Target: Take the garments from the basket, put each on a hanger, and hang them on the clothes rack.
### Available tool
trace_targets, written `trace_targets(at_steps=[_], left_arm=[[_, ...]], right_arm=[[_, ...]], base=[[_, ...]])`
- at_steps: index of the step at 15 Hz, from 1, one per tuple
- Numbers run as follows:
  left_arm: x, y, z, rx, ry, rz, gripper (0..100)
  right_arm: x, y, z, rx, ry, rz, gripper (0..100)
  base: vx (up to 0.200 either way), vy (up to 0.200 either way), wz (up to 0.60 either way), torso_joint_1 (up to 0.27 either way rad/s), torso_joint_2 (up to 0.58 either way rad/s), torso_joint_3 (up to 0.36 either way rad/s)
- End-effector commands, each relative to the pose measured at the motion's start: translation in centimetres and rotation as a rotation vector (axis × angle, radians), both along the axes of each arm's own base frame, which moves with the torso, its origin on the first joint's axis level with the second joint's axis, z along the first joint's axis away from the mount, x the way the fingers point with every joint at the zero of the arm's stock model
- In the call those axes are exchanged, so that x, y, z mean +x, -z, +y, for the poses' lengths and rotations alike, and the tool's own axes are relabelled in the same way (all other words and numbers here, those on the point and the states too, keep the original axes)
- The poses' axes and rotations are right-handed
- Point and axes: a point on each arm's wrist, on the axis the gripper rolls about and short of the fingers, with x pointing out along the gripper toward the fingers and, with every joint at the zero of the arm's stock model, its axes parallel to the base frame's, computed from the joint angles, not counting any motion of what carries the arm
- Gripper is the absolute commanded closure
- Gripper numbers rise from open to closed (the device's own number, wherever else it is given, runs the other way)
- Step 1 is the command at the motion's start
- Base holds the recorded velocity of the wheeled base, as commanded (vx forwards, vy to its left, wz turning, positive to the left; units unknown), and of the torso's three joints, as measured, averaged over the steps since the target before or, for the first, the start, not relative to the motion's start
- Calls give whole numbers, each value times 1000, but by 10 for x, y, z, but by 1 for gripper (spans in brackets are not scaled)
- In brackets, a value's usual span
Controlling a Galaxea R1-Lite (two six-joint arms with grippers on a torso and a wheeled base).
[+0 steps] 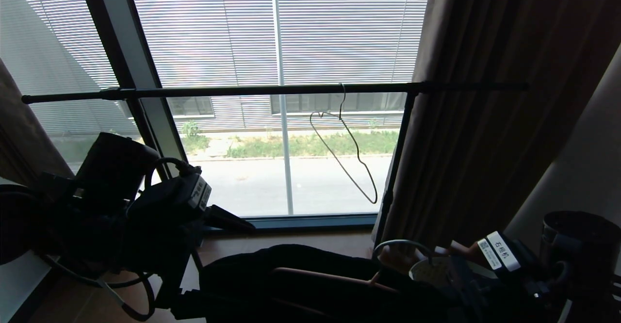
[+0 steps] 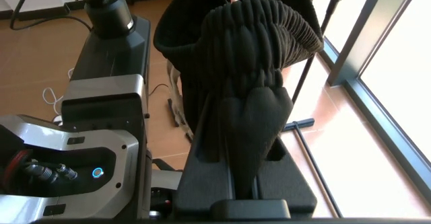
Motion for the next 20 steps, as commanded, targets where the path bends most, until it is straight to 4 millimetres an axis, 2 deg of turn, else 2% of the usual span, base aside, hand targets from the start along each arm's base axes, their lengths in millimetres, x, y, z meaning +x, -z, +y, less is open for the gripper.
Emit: trace_targets(at_steps=[1, 3, 10, 13, 20], left_arm=[[4, 5, -5, 10, 11, 20, 0], [10, 7, -9, 17, 9, 27, 0], [11, 4, -37, 41, 59, 38, 0], [12, 10, -39, 80, 40, 49, 0], [10, 11, -43, 83, 56, 52, 0]], right_arm=[[-1, -1, 0, 3, -4, -10, 100], [-5, -4, -1, 9, -9, -20, 100], [-9, -4, 5, 9, -44, -22, 100], [-10, -5, 5, 9, -46, -23, 100], [-11, -6, 6, 13, -55, -40, 100]], base=[[0, 0, 0, 0, 0, 0], [0, 0, 0, 0, 0, 0], [0, 0, 0, 0, 0, 0], [0, 0, 0, 0, 0, 0], [0, 0, 0, 0, 0, 0]])
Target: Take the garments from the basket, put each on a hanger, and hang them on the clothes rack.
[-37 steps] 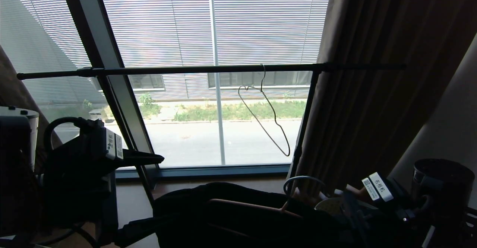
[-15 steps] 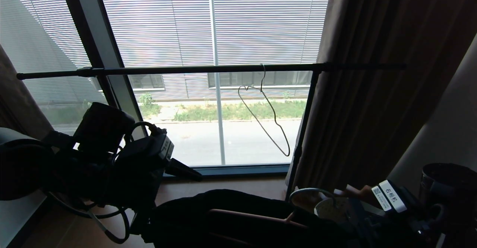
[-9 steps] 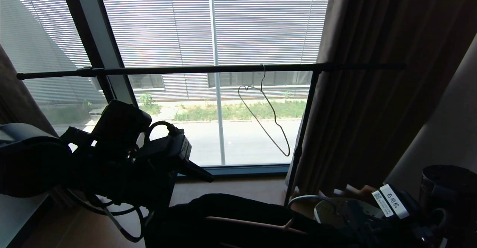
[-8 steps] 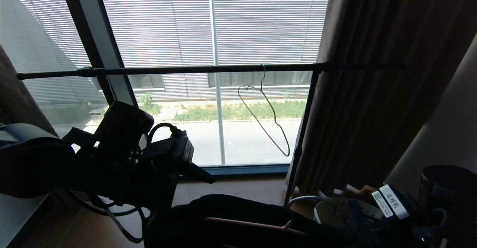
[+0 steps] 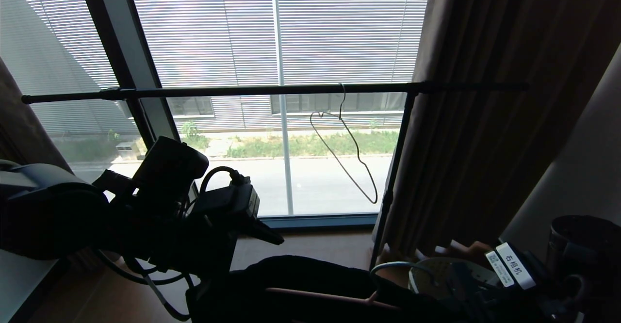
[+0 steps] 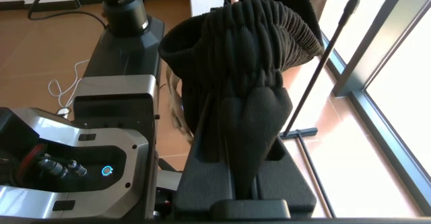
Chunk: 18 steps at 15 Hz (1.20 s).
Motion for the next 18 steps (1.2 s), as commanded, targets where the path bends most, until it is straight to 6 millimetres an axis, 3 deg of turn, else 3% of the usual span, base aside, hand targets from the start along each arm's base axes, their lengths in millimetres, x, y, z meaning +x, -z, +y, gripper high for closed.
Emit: trace_targets(at_steps=[1, 2, 17, 18], left_arm=[[-1, 1, -1, 2, 6, 3, 0], [-1, 1, -1, 13, -2, -1, 100], [9, 0, 10, 13, -116, 49, 100], [10, 2, 9, 17, -117, 57, 100]], right_arm=[[0, -1, 0, 3, -2, -5, 100], [0, -1, 0, 3, -2, -5, 100], [20, 1, -3, 12, 80, 28, 100], [20, 1, -3, 10, 81, 28, 0]], base=[[0, 0, 0, 0, 0, 0], [0, 0, 0, 0, 0, 0], [0, 0, 0, 0, 0, 0], [0, 0, 0, 0, 0, 0]])
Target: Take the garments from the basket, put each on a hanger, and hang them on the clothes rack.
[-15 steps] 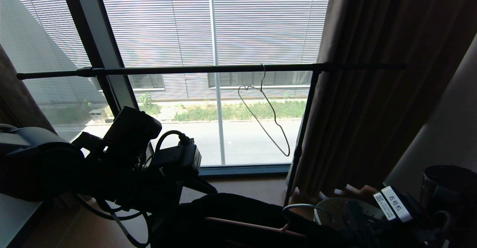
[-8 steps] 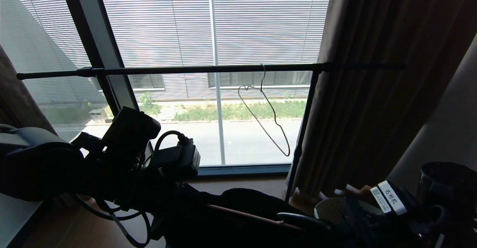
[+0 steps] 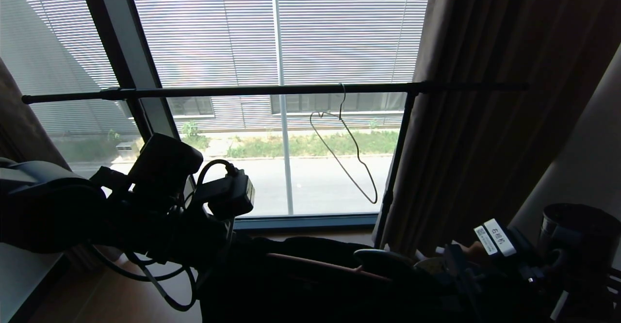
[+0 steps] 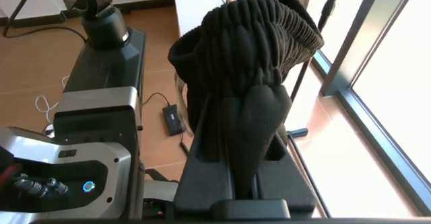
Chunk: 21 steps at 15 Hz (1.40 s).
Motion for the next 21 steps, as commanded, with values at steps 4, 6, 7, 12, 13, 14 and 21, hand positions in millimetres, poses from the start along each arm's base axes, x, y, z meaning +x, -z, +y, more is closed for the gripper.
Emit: trace_targets(at_steps=[4, 6, 7, 12, 13, 14, 21], left_arm=[[8, -3, 11, -7, -52, -11, 100], [9, -6, 18, -15, -74, -17, 100], [8, -7, 20, -21, -78, -20, 100], [3, -14, 30, -76, -73, -18, 100], [2, -15, 31, -98, -60, -12, 100], [1, -14, 32, -100, -59, -8, 100], [-4, -19, 44, -141, -73, -10, 100]], right_arm=[[7, 8, -7, -26, 39, -6, 0], [13, 13, -11, -42, 54, -27, 0], [14, 16, -10, -46, 55, -20, 0], [26, 18, -14, -49, 95, -19, 0], [28, 18, -15, -53, 114, -18, 0], [29, 19, -15, -55, 118, -19, 0], [37, 22, -18, -43, 153, -50, 0]], base=[[0, 0, 0, 0, 0, 0], [0, 0, 0, 0, 0, 0], [0, 0, 0, 0, 0, 0], [0, 0, 0, 0, 0, 0], [0, 0, 0, 0, 0, 0], [0, 0, 0, 0, 0, 0], [0, 0, 0, 0, 0, 0]])
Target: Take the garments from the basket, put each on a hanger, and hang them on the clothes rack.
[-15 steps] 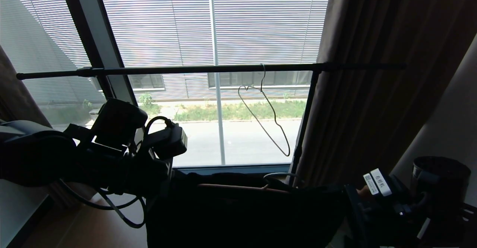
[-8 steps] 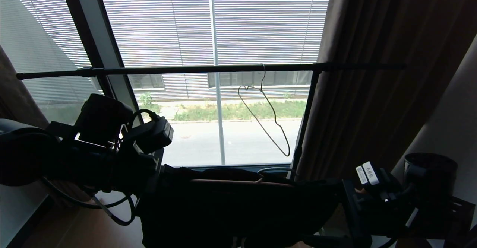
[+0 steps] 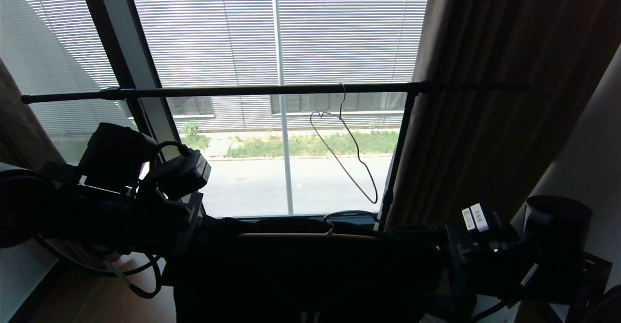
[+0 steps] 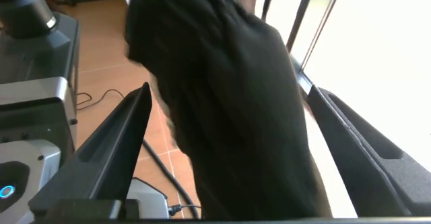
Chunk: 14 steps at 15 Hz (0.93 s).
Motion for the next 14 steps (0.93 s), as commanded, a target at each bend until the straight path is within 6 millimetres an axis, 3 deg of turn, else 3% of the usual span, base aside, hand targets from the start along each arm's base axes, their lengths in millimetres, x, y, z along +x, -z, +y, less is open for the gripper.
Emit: trace_targets(at_steps=[1, 14], left_arm=[[-3, -6, 7, -22, -13, -15, 100], [-17, -16, 49, -152, -116, 27, 100]], right_arm=[[1, 3, -1, -5, 4, 14, 0], [6, 11, -3, -17, 25, 39, 0]], base=[[0, 0, 0, 0, 0, 0], [0, 0, 0, 0, 0, 0]])
